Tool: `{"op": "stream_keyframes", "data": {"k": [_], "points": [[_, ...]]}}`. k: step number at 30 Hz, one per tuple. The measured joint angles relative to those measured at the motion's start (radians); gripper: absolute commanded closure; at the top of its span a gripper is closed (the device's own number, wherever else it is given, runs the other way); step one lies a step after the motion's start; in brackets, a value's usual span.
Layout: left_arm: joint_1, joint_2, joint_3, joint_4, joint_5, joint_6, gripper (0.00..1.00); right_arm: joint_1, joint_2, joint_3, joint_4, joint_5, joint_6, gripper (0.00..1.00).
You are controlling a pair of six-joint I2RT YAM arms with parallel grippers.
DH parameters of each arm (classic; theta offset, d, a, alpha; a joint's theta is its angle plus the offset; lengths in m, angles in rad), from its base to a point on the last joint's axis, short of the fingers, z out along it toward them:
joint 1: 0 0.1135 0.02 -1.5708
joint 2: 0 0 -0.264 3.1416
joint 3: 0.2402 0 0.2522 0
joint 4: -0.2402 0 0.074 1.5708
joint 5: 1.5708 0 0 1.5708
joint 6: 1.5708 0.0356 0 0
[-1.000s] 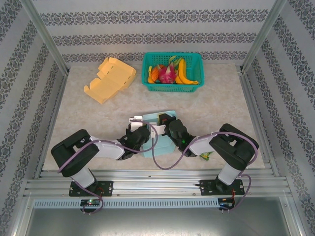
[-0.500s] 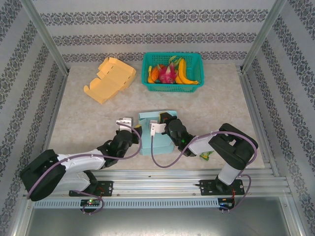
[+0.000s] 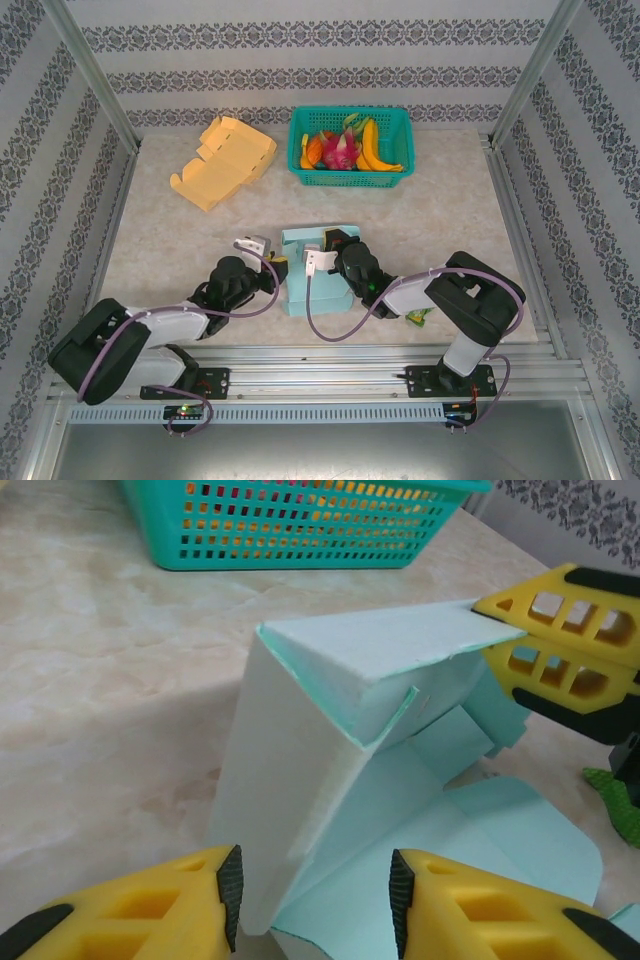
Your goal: Fold the paper box
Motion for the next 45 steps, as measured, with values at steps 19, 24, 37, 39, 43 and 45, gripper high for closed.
{"op": "stream_keyframes", "data": {"k": [19, 24, 37, 39, 43, 45], "points": [[-0.005, 0.256, 0.065, 0.194, -0.08, 0.024, 0.7, 0.042, 0.079, 0.019, 0.073, 0.114, -0.093, 1.0], [-0.03, 0.321, 0.097, 0.227, -0.122, 0.022, 0.73, 0.041, 0.083, 0.019, 0.073, 0.141, -0.099, 1.0], [-0.079, 0.42, 0.15, 0.286, -0.296, -0.001, 0.8, 0.041, 0.086, 0.02, 0.07, 0.186, -0.103, 1.0], [-0.091, 0.428, 0.16, 0.285, -0.34, -0.005, 0.81, 0.041, 0.086, 0.021, 0.07, 0.187, -0.102, 1.0], [-0.144, 0.43, 0.201, 0.227, -0.511, -0.013, 0.82, 0.041, 0.089, 0.029, 0.07, 0.19, -0.102, 1.0], [-0.161, 0.43, 0.224, 0.195, -0.594, -0.021, 0.83, 0.041, 0.093, 0.039, 0.072, 0.192, -0.102, 1.0]]}}
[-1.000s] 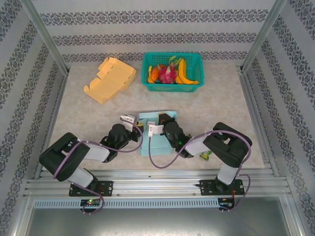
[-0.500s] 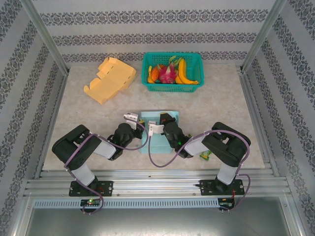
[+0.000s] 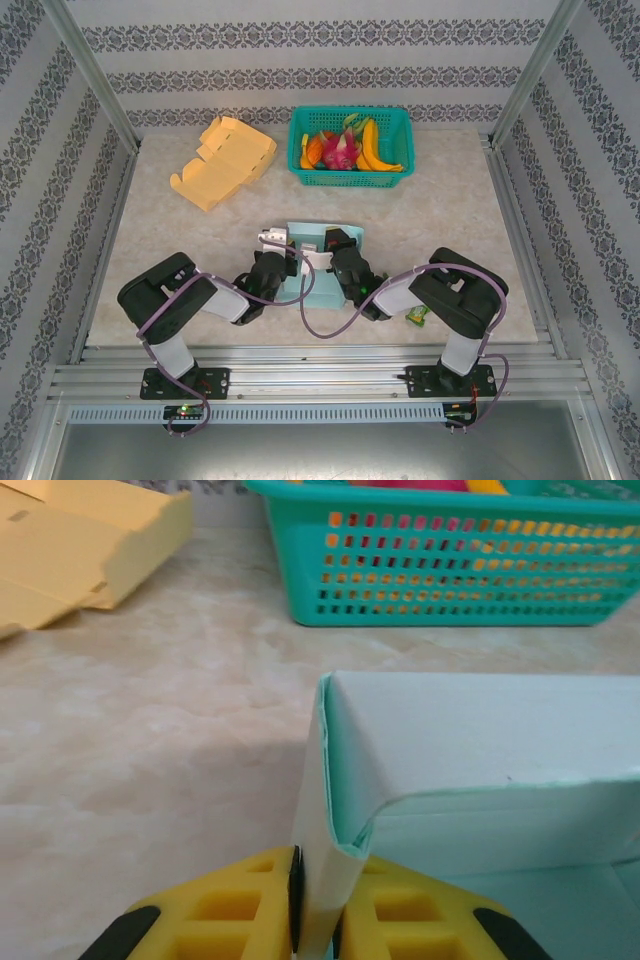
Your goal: Fold the paper box
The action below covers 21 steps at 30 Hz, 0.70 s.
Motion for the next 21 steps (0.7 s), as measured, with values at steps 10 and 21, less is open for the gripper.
{"op": "stream_keyframes", "data": {"k": [10, 21], "points": [[-0.018, 0.014, 0.06, -0.087, -0.167, -0.006, 0.77, 0.007, 0.015, 0.027, 0.003, -0.004, 0.01, 1.0], [0.024, -0.039, 0.047, -0.13, -0.012, -0.031, 0.58, 0.007, 0.015, 0.027, -0.001, -0.004, 0.034, 1.0]]}}
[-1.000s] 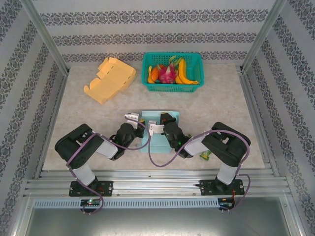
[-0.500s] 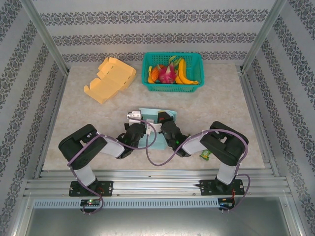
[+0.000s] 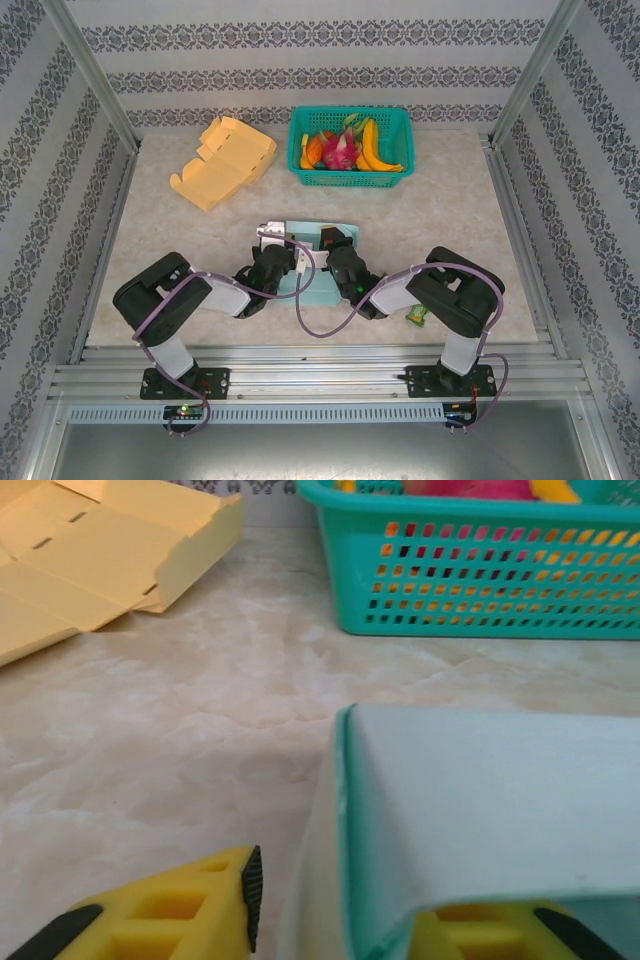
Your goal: Fold the paper box
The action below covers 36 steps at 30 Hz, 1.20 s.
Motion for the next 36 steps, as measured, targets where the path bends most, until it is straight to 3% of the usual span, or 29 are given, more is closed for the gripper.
{"op": "stream_keyframes", "data": {"k": [3, 13, 16, 24, 36], "points": [[0.0, -0.036, -0.025, 0.003, 0.033, -0.024, 0.53, 0.0, 0.0, 0.0, 0.0, 0.0, 0.0, 1.0], [0.0, 0.019, -0.014, 0.012, 0.061, -0.037, 0.53, 0.0, 0.0, 0.0, -0.003, 0.0, 0.016, 1.0], [0.011, 0.068, 0.011, 0.02, 0.067, -0.037, 0.62, 0.0, 0.0, 0.0, -0.003, 0.0, 0.019, 1.0], [0.032, 0.122, 0.024, 0.037, 0.022, -0.033, 1.0, 0.0, 0.0, 0.003, -0.008, -0.013, 0.019, 1.0], [0.032, 0.13, 0.079, -0.065, -0.022, -0.089, 0.99, 0.002, 0.002, 0.016, -0.025, -0.023, 0.024, 1.0]]}}
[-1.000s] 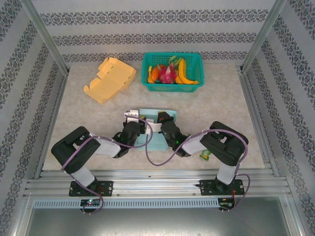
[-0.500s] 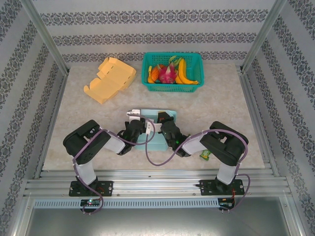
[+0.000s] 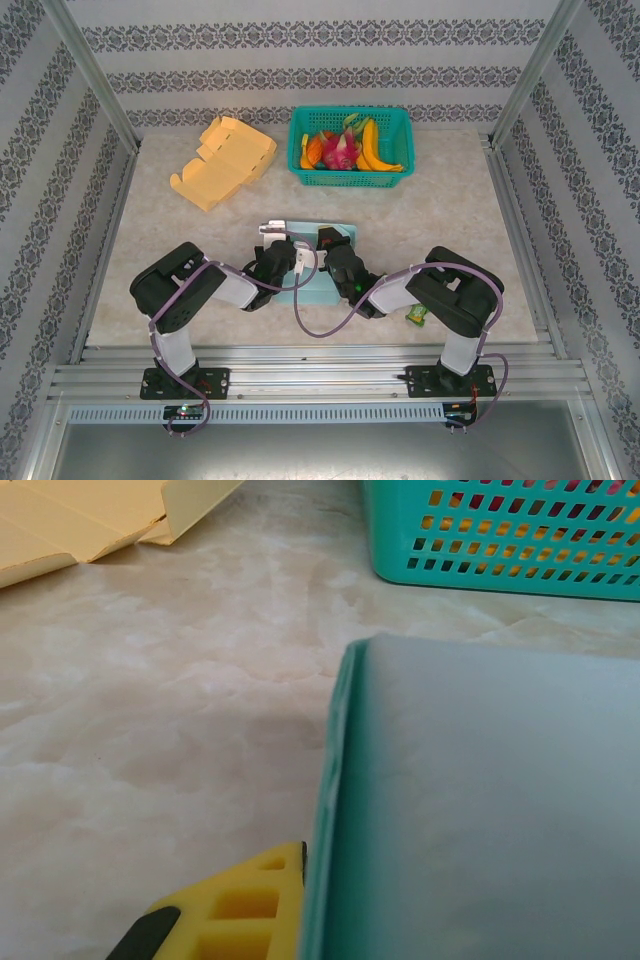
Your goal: Fold the paper box
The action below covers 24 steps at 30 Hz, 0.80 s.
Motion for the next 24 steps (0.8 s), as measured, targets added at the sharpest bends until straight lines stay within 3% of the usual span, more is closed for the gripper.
{"op": "stream_keyframes", "data": {"k": [9, 24], "points": [[0.019, -0.015, -0.008, 0.007, 0.053, -0.026, 0.75, -0.003, 0.002, 0.0, -0.005, 0.013, 0.019, 1.0], [0.04, -0.235, -0.108, -0.005, 0.156, -0.034, 0.6, -0.003, 0.002, 0.0, 0.021, 0.025, 0.055, 1.0]]}}
